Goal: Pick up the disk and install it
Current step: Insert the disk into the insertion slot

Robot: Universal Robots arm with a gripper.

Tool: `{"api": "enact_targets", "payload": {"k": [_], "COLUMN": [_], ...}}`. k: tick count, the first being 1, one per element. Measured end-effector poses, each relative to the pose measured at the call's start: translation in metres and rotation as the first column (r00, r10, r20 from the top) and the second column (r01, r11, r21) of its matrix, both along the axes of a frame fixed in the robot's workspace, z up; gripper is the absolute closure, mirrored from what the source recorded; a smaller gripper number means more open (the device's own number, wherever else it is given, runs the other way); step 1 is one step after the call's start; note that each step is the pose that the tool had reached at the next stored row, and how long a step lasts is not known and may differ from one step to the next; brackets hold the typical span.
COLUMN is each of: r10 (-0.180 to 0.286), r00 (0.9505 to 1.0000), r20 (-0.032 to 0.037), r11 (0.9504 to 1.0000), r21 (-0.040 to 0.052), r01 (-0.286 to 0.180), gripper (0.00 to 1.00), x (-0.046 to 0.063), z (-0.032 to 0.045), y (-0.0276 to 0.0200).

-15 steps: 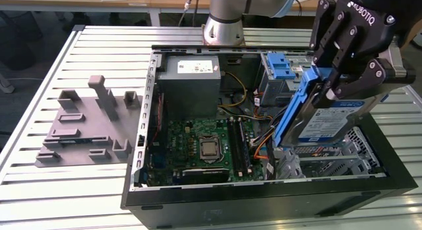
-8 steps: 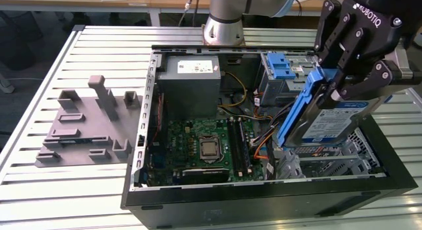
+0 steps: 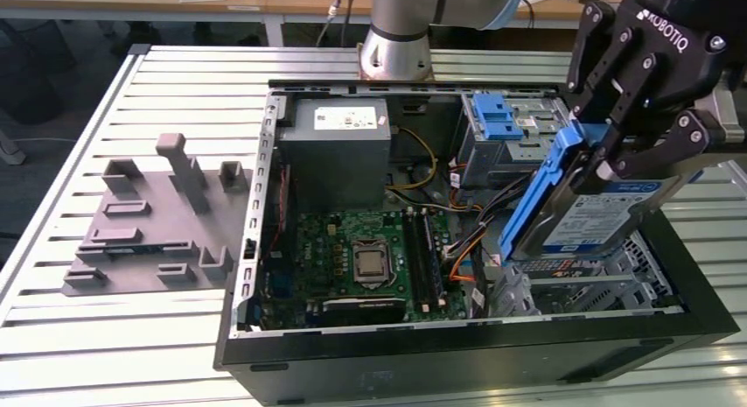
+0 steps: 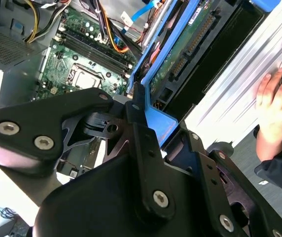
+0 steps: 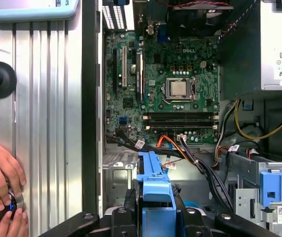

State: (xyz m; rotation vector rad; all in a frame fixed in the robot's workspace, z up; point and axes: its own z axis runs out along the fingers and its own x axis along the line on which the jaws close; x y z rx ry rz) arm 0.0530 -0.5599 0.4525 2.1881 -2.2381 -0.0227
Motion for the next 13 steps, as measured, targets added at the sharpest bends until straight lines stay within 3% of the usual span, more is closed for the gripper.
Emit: {"api": "enact_targets", "payload": {"k": [13], "r10": [0.0], "r00": [1.0], "r20": [0.0], "r11": [1.0], "r21": [-0.0001], "r01": [0.0], "gripper": [0.64], "x": [0.012], "z": [-0.0029], "y": [0.0]}}
